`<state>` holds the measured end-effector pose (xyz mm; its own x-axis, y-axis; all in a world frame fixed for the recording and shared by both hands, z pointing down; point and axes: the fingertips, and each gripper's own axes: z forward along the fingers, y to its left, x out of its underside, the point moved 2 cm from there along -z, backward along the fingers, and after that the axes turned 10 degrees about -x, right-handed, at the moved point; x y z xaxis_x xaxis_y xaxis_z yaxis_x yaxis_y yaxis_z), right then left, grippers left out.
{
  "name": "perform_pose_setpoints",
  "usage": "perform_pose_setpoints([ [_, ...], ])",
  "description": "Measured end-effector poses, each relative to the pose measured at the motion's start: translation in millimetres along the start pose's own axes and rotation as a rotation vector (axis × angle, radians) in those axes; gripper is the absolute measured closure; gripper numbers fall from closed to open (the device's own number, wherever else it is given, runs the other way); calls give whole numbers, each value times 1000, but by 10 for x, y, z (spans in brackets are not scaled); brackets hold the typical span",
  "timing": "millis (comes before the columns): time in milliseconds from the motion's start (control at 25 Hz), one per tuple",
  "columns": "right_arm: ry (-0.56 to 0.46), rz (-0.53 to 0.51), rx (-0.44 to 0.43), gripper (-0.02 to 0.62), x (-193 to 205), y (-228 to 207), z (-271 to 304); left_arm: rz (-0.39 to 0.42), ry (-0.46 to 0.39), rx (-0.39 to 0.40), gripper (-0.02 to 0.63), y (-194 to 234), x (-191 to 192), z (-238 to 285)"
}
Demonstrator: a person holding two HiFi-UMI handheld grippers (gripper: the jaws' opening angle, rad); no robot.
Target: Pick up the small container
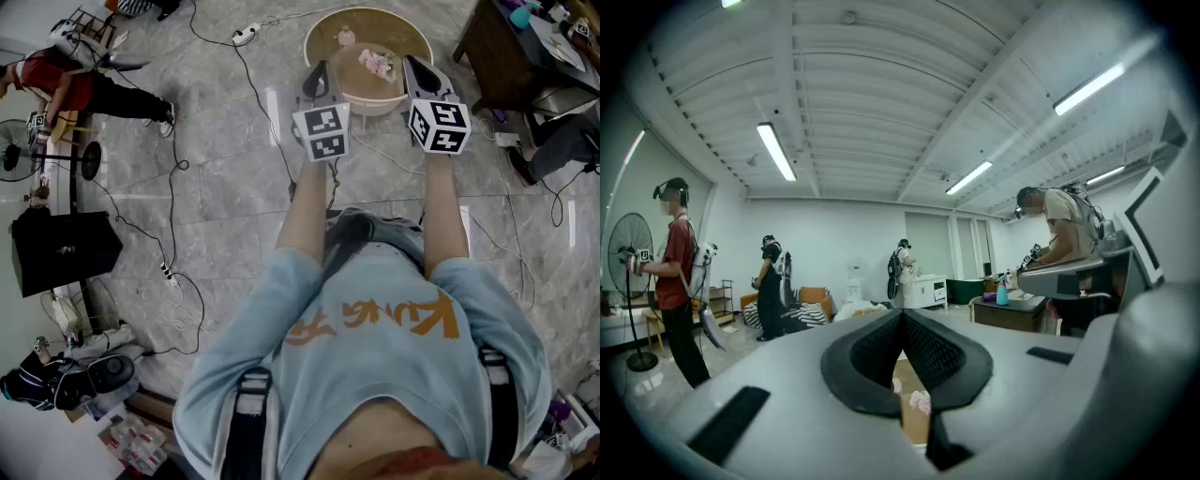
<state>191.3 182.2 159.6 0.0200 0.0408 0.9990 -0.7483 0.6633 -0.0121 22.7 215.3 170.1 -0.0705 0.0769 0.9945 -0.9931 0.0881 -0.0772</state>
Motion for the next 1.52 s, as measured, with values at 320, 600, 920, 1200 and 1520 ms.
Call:
perform_pose_setpoints([
  [320,-19,18,-6,581,-13,-33,33,-6,-3,-5,583,13,-27,40],
  [600,-46,87,-3,581,-62,-139,22,-23,16,-39,583,103,-2,67],
  [920,-31,113,1,581,41,-170,103,-23,46,-30,583,265,158,80],
  [1200,12,81,-8,581,173,-219,532,-61,86,-24,582,395,396,484],
  [1520,36,108,10,581,377,-658,1324,-49,123,17,583,452,551,1422],
])
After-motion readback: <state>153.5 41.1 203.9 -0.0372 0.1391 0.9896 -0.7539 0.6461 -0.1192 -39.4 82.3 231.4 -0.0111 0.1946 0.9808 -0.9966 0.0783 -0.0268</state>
